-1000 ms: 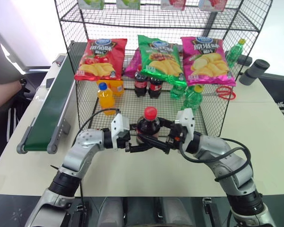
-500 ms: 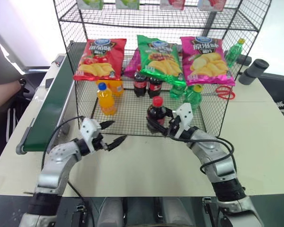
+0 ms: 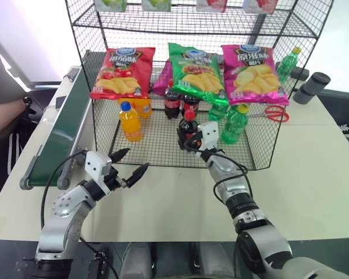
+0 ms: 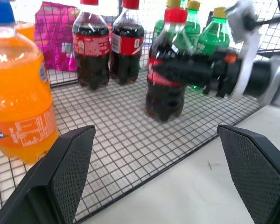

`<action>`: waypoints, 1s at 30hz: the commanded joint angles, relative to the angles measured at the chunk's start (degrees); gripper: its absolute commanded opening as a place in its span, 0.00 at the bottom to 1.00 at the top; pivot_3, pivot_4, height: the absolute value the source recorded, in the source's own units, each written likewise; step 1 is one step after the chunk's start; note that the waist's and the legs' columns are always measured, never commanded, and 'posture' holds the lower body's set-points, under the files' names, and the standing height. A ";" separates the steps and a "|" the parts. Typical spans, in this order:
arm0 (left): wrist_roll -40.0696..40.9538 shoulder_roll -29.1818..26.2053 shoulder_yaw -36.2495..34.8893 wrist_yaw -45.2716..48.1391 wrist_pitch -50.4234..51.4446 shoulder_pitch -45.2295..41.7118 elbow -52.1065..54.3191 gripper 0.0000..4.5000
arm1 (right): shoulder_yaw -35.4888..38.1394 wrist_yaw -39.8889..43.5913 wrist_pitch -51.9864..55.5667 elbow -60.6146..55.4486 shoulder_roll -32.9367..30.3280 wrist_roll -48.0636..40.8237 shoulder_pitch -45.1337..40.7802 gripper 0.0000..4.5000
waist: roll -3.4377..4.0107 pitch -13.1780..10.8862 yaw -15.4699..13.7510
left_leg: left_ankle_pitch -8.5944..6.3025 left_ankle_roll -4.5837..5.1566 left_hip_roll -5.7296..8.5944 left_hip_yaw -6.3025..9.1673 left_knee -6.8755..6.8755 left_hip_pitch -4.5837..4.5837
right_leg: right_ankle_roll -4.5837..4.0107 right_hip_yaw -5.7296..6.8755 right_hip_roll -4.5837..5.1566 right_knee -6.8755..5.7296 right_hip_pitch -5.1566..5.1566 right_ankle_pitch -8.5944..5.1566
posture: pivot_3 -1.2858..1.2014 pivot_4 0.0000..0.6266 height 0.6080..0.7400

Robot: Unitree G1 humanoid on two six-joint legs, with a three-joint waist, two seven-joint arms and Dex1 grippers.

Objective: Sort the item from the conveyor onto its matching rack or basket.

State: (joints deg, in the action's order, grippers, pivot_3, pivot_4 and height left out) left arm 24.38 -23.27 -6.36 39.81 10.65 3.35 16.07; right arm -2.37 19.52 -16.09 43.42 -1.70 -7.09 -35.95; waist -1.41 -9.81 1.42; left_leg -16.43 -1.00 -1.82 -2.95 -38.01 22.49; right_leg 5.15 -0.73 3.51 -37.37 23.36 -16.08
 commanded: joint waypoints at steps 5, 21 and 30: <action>0.05 -0.30 0.54 -0.39 -0.48 -0.32 2.35 0.99 | 2.26 2.46 -5.54 5.27 1.44 -0.80 -4.15 0.66 | 0.00 0.00 1.09 | 0.00 -0.01 -0.01 0.02 0.01 0.00 | 0.00 0.00 0.02 -0.03 0.00 0.00 | 0.52 0.24 1.00; 0.87 -1.88 2.55 0.41 3.31 -4.46 1.62 1.00 | 1.41 14.39 0.65 -17.08 -6.80 -3.38 9.03 0.99 | 0.05 0.01 0.96 | -0.01 -0.01 0.02 0.05 0.01 0.01 | 0.00 0.01 0.12 0.01 -0.02 0.00 | 0.52 0.24 1.00; 0.35 -5.36 0.67 1.15 5.52 -6.28 -1.35 1.00 | 8.38 24.56 18.01 -47.34 -27.15 -13.02 28.30 0.99 | 0.17 0.01 0.94 | -0.01 0.00 0.01 0.06 0.05 -0.06 | -0.02 -0.01 0.11 0.05 -0.07 -0.01 | 0.52 0.24 1.00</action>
State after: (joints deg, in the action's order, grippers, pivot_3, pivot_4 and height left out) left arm 24.35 -27.45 -3.78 40.55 16.02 -2.64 14.84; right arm 2.84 42.76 -0.07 1.45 -26.70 -17.28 -8.54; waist -1.25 -9.79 2.36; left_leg -16.44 -1.00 -1.82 -2.88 -37.96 22.41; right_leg 5.13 -0.73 3.59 -37.32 23.28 -16.09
